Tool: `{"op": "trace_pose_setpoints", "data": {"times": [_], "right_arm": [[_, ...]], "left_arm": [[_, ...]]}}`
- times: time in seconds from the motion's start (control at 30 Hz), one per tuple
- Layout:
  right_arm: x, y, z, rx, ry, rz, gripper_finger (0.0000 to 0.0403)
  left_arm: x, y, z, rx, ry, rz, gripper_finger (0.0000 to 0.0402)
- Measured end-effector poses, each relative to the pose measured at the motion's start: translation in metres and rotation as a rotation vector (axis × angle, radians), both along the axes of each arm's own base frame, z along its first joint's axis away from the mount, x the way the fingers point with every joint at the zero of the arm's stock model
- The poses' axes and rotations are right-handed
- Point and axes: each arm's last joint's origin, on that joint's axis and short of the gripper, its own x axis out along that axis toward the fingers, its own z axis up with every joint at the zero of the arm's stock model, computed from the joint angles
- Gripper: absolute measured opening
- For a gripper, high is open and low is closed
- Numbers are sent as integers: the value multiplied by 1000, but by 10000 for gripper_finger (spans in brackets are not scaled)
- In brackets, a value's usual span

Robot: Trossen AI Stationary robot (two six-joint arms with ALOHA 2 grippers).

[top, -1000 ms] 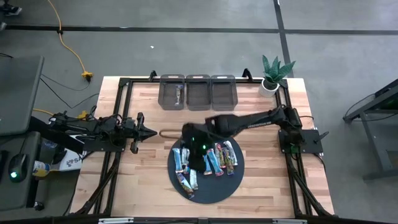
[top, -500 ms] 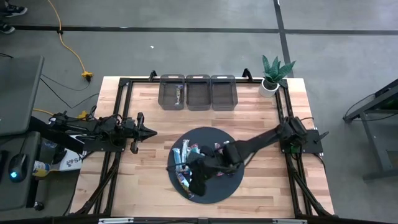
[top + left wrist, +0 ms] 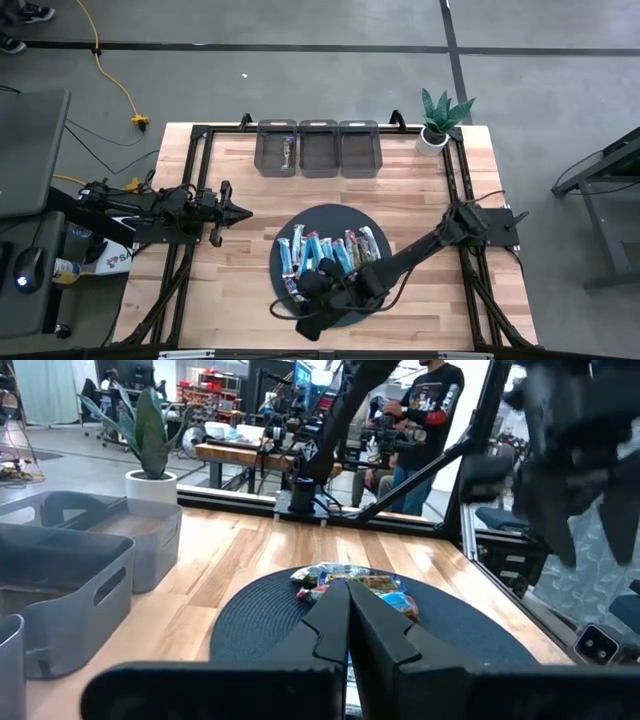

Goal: Pick and place Granola Bars by type
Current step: Put the blue granola bar into the left black bin

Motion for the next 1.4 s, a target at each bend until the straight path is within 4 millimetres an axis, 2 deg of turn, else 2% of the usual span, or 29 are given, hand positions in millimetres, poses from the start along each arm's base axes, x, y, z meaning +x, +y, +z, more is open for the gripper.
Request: {"op": "trace_pose_setpoints", "data": {"times": [0.13,0.4,0.63,0.83,1.13,1.4], "right_arm": [[11,8,-27,-31,-14,-48,134],[23,10,-68,-23,29,-79,136],[30,9,-94,6,81,-100,184],[34,4,-102,-50,77,-120,214],[40,-8,-104,-135,69,-103,216],[42,-6,-115,-129,80,-93,216]], "left_arm": [[0,0,0,0,0,0,1],[0,0,0,0,0,0,1],[0,0,0,0,0,-1,1],[0,0,0,0,0,-1,1],[0,0,0,0,0,-1,1],[0,0,0,0,0,-1,1]]}}
